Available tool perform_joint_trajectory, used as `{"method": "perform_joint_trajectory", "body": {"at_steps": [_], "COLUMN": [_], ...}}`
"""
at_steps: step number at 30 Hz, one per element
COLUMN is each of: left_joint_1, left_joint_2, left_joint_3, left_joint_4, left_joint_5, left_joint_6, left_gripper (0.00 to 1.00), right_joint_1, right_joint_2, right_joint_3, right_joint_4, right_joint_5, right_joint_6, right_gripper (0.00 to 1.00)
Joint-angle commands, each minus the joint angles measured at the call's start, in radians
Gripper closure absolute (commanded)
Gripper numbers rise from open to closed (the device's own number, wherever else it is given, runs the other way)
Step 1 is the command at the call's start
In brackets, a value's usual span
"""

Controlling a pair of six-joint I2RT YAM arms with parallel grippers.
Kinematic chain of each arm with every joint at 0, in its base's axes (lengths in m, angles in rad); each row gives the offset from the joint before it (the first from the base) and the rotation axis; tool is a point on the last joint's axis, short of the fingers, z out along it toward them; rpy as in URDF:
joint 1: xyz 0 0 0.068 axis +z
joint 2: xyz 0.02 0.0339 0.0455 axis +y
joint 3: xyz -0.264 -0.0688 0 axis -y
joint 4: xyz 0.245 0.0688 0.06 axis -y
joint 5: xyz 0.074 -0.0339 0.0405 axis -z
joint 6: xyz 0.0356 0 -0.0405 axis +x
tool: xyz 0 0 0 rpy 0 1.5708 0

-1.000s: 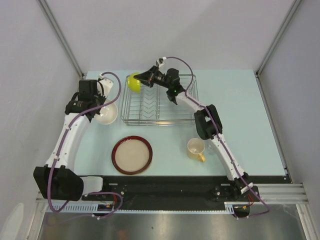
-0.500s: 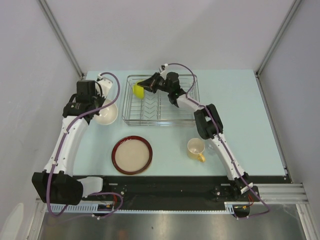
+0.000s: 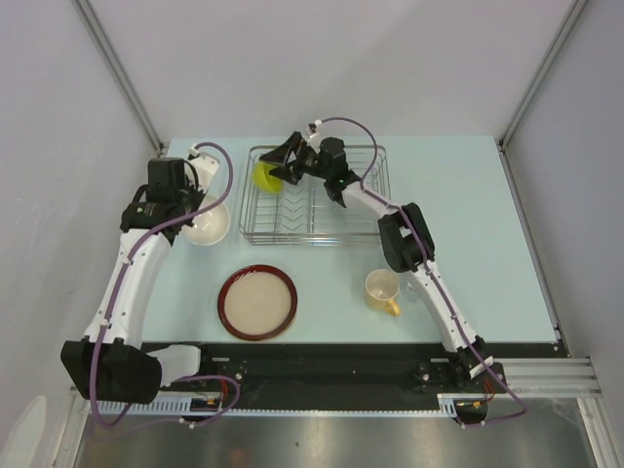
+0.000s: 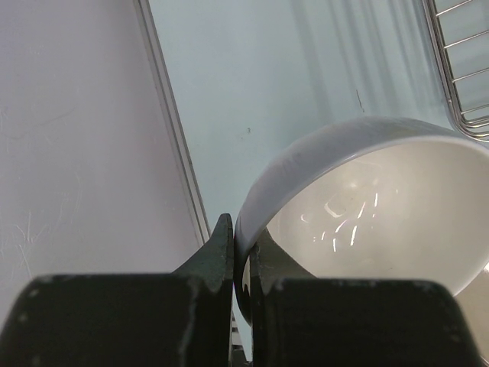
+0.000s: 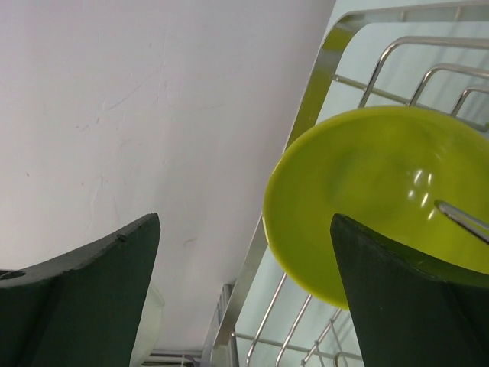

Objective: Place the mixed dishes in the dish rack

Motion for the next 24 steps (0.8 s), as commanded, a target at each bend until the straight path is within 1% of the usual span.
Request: {"method": "perform_joint_trajectory", "body": {"at_steps": [1,2,3,4,5,6,7,9,10,11,12,13,14,15,18,24], "left_joint_1": [-0.017,-0.03,-0.063,-0.082,-0.102,-0.152,-0.175,-0.236,-0.255,-0.278,-0.321,-0.341,-0.359,-0.394,-0.454,-0.531], "left_joint_2": [0.011,0.028,0.062,0.085,0.108,0.164,0.194,0.249,0.295,0.317,0.335,0.369,0.384,0.398,0.453,0.553], "left_joint_3": [0.061,0.09,0.109,0.128,0.17,0.191,0.216,0.305,0.338,0.393,0.414,0.429,0.445,0.448,0.451,0.457], "left_joint_4": [0.033,0.045,0.05,0.056,0.065,0.07,0.074,0.059,0.048,0.033,0.03,0.031,0.044,0.051,0.076,0.079], "left_joint_5": [-0.01,-0.033,-0.088,-0.123,-0.163,-0.206,-0.307,-0.358,-0.396,-0.422,-0.447,-0.47,-0.531,-0.557,-0.668,-0.807], "left_joint_6": [0.002,0.005,0.009,0.012,0.026,0.034,0.041,0.054,0.052,0.057,0.063,0.072,0.095,0.11,0.172,0.21], "left_gripper": [1.0,1.0,0.99,1.0,1.0,1.0,1.0,1.0,1.0,0.99,1.0,1.0,1.0,1.0,1.0,1.0], "right_joint_1": [-0.02,-0.025,-0.033,-0.039,-0.048,-0.068,-0.082,-0.117,-0.146,-0.161,-0.172,-0.181,-0.198,-0.204,-0.244,-0.354], "right_joint_2": [-0.168,-0.211,-0.309,-0.362,-0.414,-0.536,-0.593,-0.715,-0.806,-0.84,-0.862,-0.899,-0.917,-0.937,-1.02,-1.182], "right_joint_3": [-0.178,-0.23,-0.273,-0.369,-0.417,-0.467,-0.598,-0.723,-0.762,-0.81,-0.813,-0.816,-0.827,-0.831,-0.859,-0.92], "right_joint_4": [-0.032,-0.039,-0.048,-0.093,-0.117,-0.142,-0.13,-0.086,-0.085,-0.097,-0.122,-0.165,-0.182,-0.197,-0.257,-0.351], "right_joint_5": [-0.015,-0.019,-0.022,-0.021,-0.015,0.007,0.014,0.022,0.019,0.015,-0.011,-0.024,-0.028,-0.033,-0.025,-0.042], "right_joint_6": [-0.082,-0.128,-0.153,-0.189,-0.252,-0.279,-0.286,-0.277,-0.279,-0.285,-0.299,-0.303,-0.306,-0.308,-0.308,-0.316], "right_gripper": [0.0,0.0,0.0,0.0,0.0,0.0,0.0,0.0,0.0,0.0,0.0,0.0,0.0,0.0,0.0,0.0]}}
